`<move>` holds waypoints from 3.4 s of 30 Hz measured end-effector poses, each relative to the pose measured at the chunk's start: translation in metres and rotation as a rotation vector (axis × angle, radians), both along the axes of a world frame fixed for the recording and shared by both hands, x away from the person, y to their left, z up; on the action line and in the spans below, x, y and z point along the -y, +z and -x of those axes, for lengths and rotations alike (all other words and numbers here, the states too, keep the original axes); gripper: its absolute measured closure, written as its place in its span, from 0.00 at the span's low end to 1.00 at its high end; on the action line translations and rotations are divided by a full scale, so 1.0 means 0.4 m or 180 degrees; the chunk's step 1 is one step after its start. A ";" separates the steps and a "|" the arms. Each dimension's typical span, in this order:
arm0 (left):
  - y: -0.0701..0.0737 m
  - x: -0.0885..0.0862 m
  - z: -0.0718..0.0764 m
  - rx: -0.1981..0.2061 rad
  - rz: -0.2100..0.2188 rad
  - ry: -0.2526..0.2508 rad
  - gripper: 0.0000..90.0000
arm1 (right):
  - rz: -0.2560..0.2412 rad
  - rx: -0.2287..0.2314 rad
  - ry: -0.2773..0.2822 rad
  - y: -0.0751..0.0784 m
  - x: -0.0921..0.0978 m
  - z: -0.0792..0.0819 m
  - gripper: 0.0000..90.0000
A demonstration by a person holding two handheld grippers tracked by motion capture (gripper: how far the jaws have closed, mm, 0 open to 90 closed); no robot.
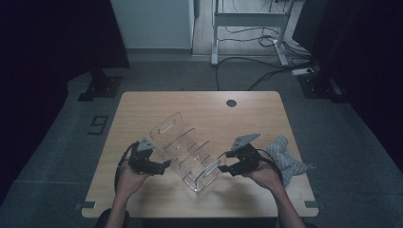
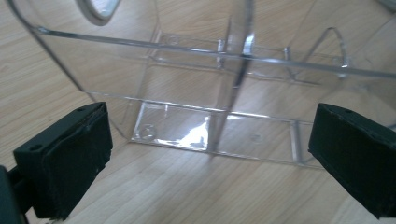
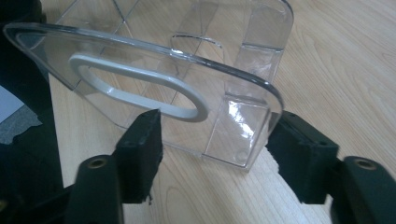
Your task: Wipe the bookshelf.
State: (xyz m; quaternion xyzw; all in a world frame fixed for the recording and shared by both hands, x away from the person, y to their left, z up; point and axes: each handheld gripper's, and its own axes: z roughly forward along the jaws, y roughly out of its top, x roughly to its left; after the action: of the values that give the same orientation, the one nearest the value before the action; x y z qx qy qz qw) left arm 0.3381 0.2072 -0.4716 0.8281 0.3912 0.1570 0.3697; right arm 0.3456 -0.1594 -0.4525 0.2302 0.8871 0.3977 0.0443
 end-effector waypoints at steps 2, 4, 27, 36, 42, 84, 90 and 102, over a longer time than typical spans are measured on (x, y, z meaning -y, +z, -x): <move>0.001 0.008 0.003 -0.0002 -0.0001 -0.0044 0.00 | -0.0035 0.0012 -0.0045 0.008 0.012 0.006 0.47; 0.001 0.011 0.005 0.0005 -0.0005 -0.0045 0.00 | -0.0053 0.0010 -0.0071 0.010 0.016 0.008 0.49; -0.001 0.037 0.008 0.0020 -0.0069 -0.0100 0.00 | -0.0021 0.0176 -0.0136 0.035 0.010 0.056 0.83; -0.002 0.030 0.008 0.0011 -0.0074 -0.0075 0.00 | 0.0021 0.0195 -0.0053 0.037 -0.018 0.072 0.88; -0.001 0.026 0.008 0.0012 -0.0070 -0.0062 0.00 | 0.0046 0.0213 -0.0007 0.038 -0.031 0.081 0.90; 0.008 0.035 0.090 0.0080 0.0054 -0.0467 0.07 | 0.0068 0.0134 -0.0159 -0.025 -0.102 -0.069 0.50; 0.005 0.040 0.083 0.0081 0.0037 -0.0472 0.07 | 0.0021 0.0064 -0.0047 -0.025 -0.112 -0.068 0.53; -0.009 0.018 0.065 0.0038 0.0056 -0.0355 0.16 | 0.0039 -0.0008 0.0048 -0.025 -0.123 -0.042 0.55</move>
State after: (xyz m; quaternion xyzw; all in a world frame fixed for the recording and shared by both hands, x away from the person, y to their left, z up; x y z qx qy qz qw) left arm 0.3121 0.1998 -0.4754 0.8444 0.3435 0.1375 0.3874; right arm 0.3625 -0.1100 -0.4625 0.2236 0.8912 0.3924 0.0416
